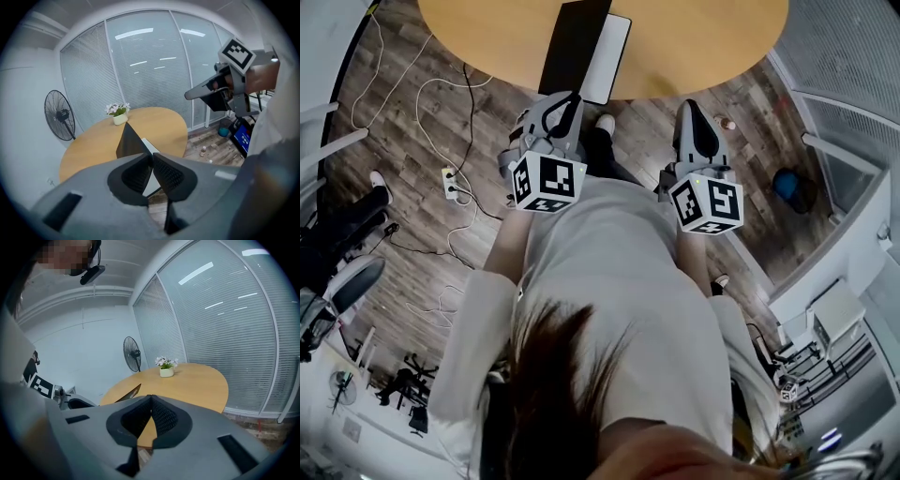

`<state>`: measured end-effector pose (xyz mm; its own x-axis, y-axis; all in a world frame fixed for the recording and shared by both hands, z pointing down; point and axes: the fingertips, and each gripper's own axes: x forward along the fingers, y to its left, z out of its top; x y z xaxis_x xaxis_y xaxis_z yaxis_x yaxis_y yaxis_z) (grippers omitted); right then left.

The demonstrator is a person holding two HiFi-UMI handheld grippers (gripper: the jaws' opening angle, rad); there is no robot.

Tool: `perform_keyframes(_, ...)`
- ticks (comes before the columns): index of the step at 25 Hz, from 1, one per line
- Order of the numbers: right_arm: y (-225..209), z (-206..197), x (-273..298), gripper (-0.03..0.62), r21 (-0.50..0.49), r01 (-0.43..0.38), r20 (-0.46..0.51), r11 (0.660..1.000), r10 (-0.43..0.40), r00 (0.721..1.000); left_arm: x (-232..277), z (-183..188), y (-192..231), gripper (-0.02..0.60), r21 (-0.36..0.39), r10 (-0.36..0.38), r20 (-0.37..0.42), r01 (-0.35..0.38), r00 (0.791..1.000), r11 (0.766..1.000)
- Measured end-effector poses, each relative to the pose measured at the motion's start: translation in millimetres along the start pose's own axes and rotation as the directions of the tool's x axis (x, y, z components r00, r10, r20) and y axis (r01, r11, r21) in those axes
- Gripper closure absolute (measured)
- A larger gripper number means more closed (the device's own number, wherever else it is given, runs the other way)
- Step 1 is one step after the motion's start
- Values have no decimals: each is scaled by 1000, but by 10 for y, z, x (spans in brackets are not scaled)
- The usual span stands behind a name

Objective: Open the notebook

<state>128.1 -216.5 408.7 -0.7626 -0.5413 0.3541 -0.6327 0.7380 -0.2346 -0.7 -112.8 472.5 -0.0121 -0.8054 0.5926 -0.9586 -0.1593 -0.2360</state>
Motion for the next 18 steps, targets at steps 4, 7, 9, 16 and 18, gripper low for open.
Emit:
perform_keyframes(4,93,13,30,592,-9,-9,0,1000,9,1000,-73,2,81,541,-26,12,18,-11,1000,1000)
perform_keyframes(7,174,24,32,592,-15,-6,4,1000,6,1000,-138,-19,156,545,-45,13,25,-11,1000,999)
perform_keyframes(9,215,36,49,592,-18,1,8,1000,-1,1000,-169,-39,225,546,-52,13,30,-12,999,999)
perform_keyframes(16,339,93,74,592,-20,41,29,999,-40,999,-263,-92,456,548,-76,6,42,-2,999,997)
perform_keyframes(18,396,119,73,592,-18,49,35,999,-48,998,-300,-109,525,548,-83,3,45,1,999,997)
